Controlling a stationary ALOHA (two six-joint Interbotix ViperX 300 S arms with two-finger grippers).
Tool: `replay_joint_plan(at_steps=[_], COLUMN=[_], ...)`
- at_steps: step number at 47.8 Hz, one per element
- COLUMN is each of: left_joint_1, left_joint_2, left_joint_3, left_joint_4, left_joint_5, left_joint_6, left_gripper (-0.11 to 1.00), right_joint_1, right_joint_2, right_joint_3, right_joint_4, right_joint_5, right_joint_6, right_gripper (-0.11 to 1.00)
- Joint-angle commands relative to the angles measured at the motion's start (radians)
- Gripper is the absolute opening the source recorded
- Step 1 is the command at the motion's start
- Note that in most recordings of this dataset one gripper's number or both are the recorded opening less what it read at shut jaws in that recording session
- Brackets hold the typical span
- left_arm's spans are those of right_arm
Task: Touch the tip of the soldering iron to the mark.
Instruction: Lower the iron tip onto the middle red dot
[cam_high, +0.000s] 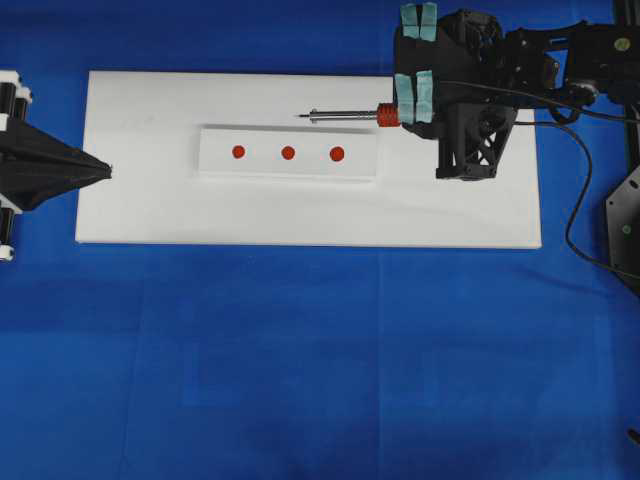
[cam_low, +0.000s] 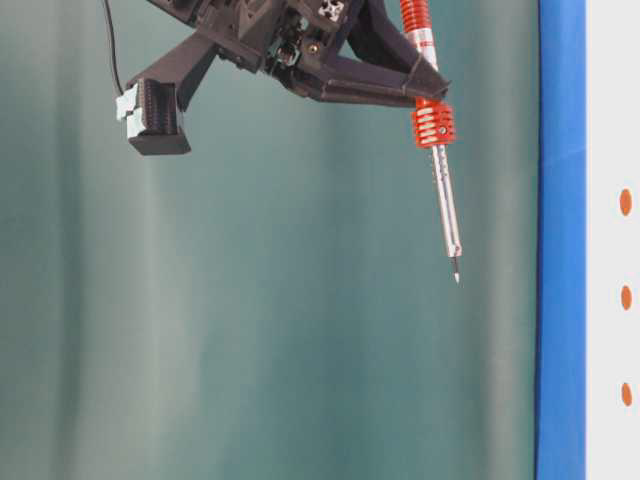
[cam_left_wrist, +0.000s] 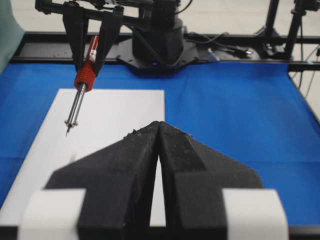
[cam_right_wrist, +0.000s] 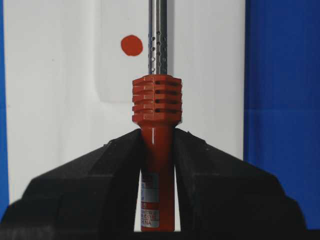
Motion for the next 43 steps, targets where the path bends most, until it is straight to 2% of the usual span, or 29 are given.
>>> replay_joint_plan(at_steps=[1,14,43], left_joint_1=[0.0,-0.002,0.0], left_joint_2=[0.003,0.003,0.003], left_joint_3=[-0.011,-0.012,-0.011], left_joint_4=[0.002,0.002,0.002], left_joint_5=[-0.005,-0.005,-0.005], left_joint_6=[0.0,0.0,0.002], left_gripper=[0.0,0.0,0.0], right_joint_1=[0.0,0.0,0.011], right_joint_2=[-0.018,0.02,0.225], right_joint_3=[-0.015,-0.015,0.009], right_joint_4=[-0.003,-0.002,0.003], right_joint_5=[-0.008,-0.009,-0.118], right_joint_6=[0.003,0.006,0.009], right_gripper=[0.06,0.06,0.06])
